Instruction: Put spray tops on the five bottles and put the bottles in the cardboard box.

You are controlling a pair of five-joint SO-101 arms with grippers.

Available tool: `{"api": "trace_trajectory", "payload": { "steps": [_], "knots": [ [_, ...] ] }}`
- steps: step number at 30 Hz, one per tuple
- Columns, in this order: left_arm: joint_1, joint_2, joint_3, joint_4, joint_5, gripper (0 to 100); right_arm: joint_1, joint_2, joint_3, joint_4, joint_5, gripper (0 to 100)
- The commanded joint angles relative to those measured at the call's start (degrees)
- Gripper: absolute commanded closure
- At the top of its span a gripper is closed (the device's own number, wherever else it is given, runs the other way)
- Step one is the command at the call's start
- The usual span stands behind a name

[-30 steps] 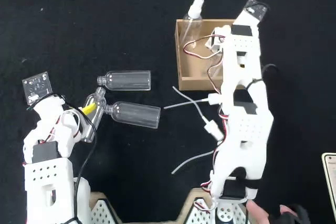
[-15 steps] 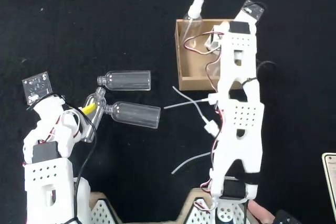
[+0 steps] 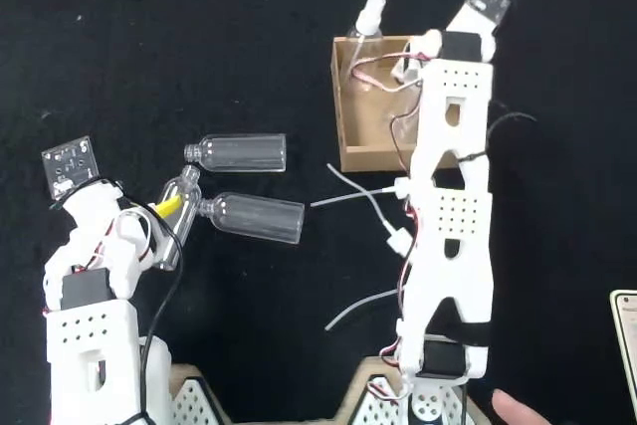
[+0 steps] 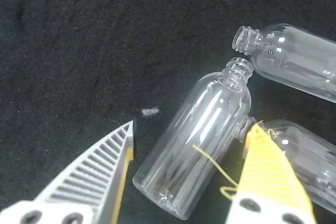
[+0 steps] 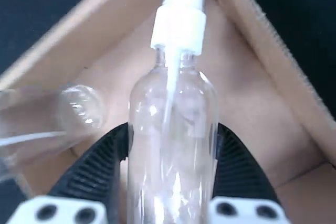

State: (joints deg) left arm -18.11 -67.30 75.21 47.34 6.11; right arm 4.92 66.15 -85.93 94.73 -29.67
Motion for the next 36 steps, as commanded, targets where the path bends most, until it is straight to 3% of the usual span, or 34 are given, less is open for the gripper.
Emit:
{"api": "trace_trajectory", "payload": {
  "steps": [1,8,14,22,28,36],
  "knots": [
    [-0.6,-0.6,-0.7,-1.1,0.3,67,1.6,-1.5,-8.8,3.9,1.6,88.7],
    [-0.6,-0.6,-0.7,-0.9,0.3,67,1.8,2.0,-4.9,4.0,1.5,88.6],
    [-0.6,-0.6,-0.7,-1.0,0.3,67,1.8,8.4,-9.9,3.1,1.5,88.6],
    [-0.6,-0.6,-0.7,-1.1,0.3,67,3.1,10.4,-9.5,-3.4,1.4,88.1],
    [-0.6,-0.6,-0.7,-1.1,0.3,67,3.0,10.5,-9.0,-3.5,1.4,72.6],
    [-0.6,-0.6,-0.7,-1.1,0.3,67,3.3,9.3,-9.4,-4.7,-4.4,70.8]
  ]
}}
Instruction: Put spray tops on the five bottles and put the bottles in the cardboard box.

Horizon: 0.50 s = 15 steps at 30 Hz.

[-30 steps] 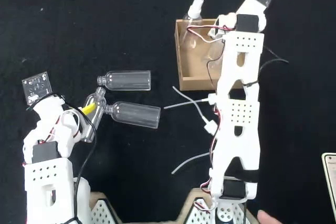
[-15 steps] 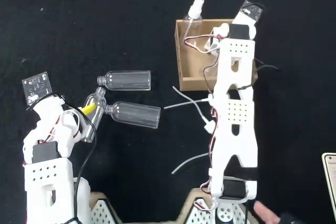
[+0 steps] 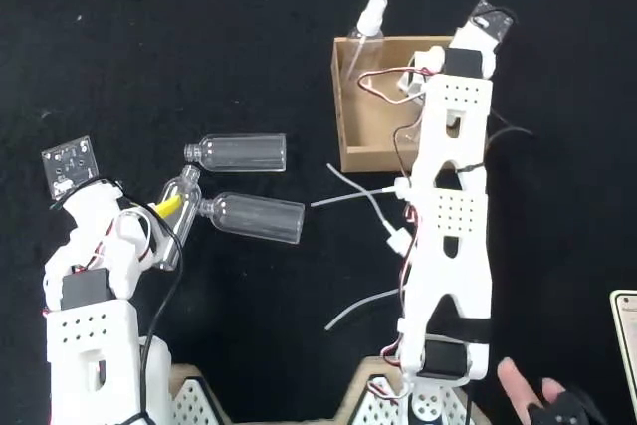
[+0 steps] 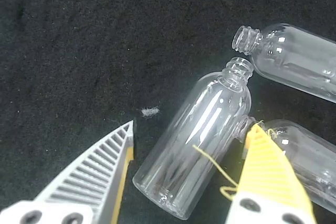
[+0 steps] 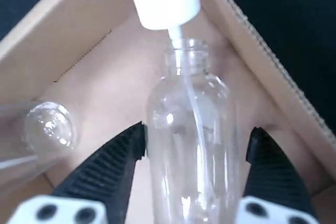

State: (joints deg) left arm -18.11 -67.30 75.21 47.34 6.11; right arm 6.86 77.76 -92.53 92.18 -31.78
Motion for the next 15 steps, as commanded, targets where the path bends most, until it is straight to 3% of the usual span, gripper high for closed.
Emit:
{"api": "trace_trajectory", "payload": {
  "steps": [1,15],
  "knots": [
    [-0.6,-0.6,-0.7,-1.1,0.3,67,1.4,-2.3,-2.6,-2.9,-2.5,70.8],
    [-0.6,-0.6,-0.7,-1.1,0.3,67,1.3,-1.0,-2.2,-5.6,-2.5,70.8]
  ]
}}
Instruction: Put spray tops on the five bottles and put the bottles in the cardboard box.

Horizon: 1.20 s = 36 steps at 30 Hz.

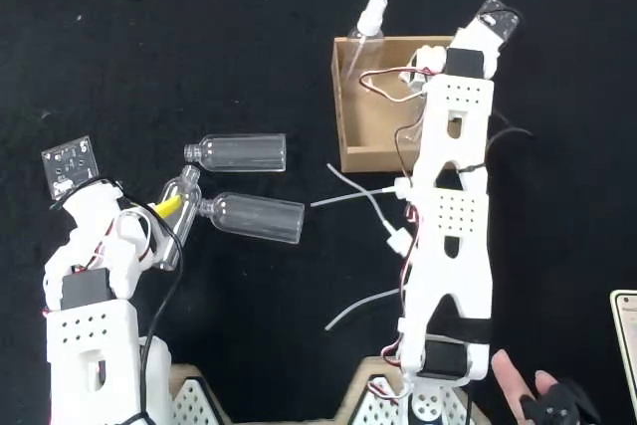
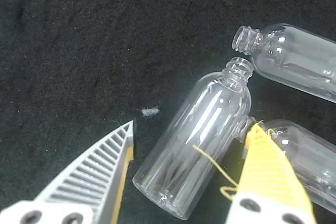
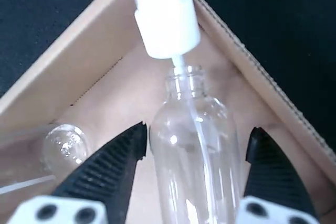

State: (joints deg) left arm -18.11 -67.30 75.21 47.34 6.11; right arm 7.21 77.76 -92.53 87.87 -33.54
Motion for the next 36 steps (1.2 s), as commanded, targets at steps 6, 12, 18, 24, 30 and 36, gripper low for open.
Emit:
{"api": "trace_trajectory", "payload": {
  "steps": [6,12,18,24,30,36],
  "knots": [
    [-0.6,-0.6,-0.7,-0.9,0.3,67,1.0,1.4,-2.4,-2.5,-0.7,70.8],
    [-0.6,-0.6,-0.7,-0.9,0.3,67,1.1,1.8,-2.9,-2.5,-0.7,71.4],
    [-0.6,-0.6,-0.7,-0.9,0.3,67,1.2,1.8,-3.0,-2.5,-0.3,93.7],
    [-0.6,-0.6,-0.7,-1.0,0.3,67,1.8,-0.7,-3.0,0.7,-0.3,94.4],
    [-0.6,-0.6,-0.7,-1.1,0.3,67,1.7,-5.0,-3.0,6.0,-0.3,94.1],
    [-0.6,-0.6,-0.7,-1.1,0.3,67,1.4,-8.7,-3.0,10.9,-0.2,94.1]
  ]
}}
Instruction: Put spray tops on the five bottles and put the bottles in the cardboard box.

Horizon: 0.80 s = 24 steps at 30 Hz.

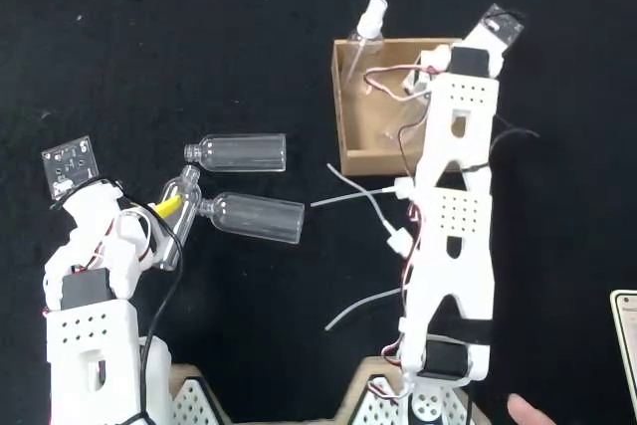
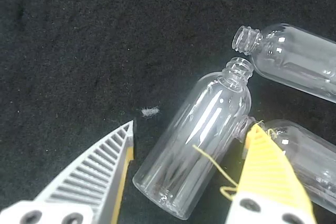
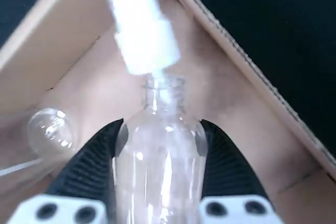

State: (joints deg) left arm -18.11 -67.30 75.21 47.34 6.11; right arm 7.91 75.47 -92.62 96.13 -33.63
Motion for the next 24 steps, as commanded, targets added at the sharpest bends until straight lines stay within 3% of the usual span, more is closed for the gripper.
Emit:
{"api": "trace_trajectory", "payload": {
  "steps": [1,24],
  "knots": [
    [-0.6,-0.6,-0.7,-1.1,0.3,67,0.7,-7.1,-2.9,3.3,-0.1,94.1],
    [-0.6,-0.6,-0.7,-1.2,0.3,67,-0.7,-13.6,1.0,5.2,4.0,94.2]
  ]
}}
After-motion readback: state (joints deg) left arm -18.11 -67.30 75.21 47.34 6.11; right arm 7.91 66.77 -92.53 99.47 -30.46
